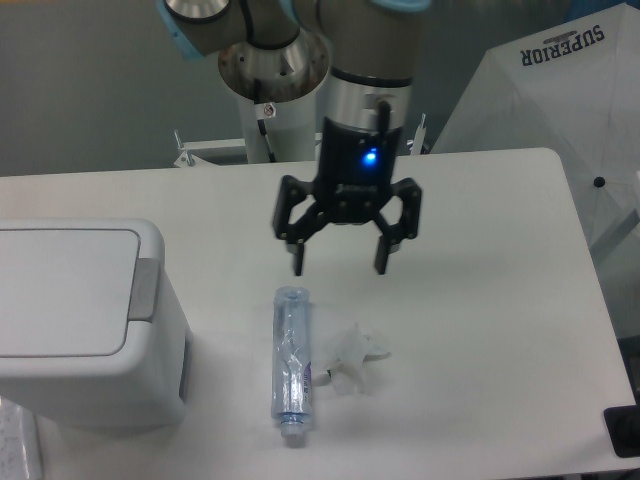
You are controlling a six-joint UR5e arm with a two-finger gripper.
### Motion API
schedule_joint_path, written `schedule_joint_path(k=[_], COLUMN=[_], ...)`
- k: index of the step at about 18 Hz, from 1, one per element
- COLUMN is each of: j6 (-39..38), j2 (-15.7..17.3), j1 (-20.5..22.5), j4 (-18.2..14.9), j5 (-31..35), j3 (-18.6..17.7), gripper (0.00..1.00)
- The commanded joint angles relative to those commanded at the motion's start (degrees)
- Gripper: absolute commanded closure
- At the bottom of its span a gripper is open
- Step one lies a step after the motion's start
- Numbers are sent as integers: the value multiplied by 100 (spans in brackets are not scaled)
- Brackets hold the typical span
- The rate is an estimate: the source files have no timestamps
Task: Open the trash can
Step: 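Move the open gripper down toward the white trash can lid edge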
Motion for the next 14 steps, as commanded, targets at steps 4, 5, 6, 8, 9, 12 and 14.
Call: schedule_joint_path(k=[4,5,6,8,9,12,14], j6=[-325,-325,-343,-343,-334,-299,-290], j2=[-17,-17,-35,-44,-70,-228,-333], j1=[-88,-149,-228,-343,-413,-659,-721], j4=[9,9,26,44,53,62,88], j5=[-9,-9,-9,-9,-9,-9,-9], j3=[52,25,42,43,43,69,113], gripper=[0,0,0,0,0,0,0])
